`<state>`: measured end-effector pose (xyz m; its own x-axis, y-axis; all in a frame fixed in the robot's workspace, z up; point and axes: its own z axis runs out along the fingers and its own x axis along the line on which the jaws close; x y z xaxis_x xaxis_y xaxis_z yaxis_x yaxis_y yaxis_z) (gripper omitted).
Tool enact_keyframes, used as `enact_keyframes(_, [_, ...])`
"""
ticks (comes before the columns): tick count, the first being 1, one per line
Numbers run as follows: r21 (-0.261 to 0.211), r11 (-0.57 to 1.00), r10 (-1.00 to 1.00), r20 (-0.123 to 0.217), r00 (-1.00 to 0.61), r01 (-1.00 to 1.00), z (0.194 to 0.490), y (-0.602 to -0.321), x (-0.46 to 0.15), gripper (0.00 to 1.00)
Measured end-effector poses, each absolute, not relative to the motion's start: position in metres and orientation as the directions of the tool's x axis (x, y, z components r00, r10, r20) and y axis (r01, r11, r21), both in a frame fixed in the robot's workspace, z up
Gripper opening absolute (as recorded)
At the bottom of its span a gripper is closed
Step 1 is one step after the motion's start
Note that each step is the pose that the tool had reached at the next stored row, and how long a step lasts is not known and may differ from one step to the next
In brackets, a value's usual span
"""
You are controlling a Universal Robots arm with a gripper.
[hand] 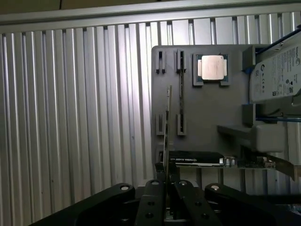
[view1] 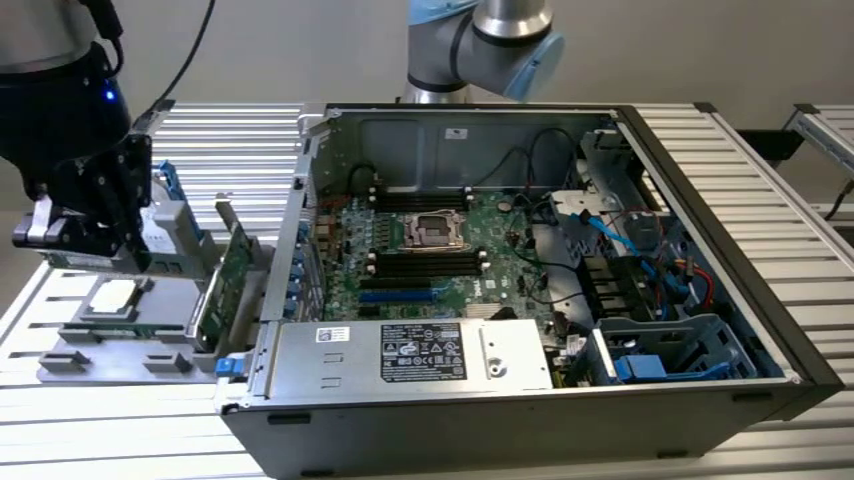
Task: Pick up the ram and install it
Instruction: 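Pick up the ram and move it above insertion slot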
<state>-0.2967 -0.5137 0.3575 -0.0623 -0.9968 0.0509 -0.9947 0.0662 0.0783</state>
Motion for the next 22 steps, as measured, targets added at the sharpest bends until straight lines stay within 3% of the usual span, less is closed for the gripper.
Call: enact_keyframes(22, [0.082,0.058,-0.997,0.051,-0.054,-0.995,0.395,-0.512,-0.224,0.15])
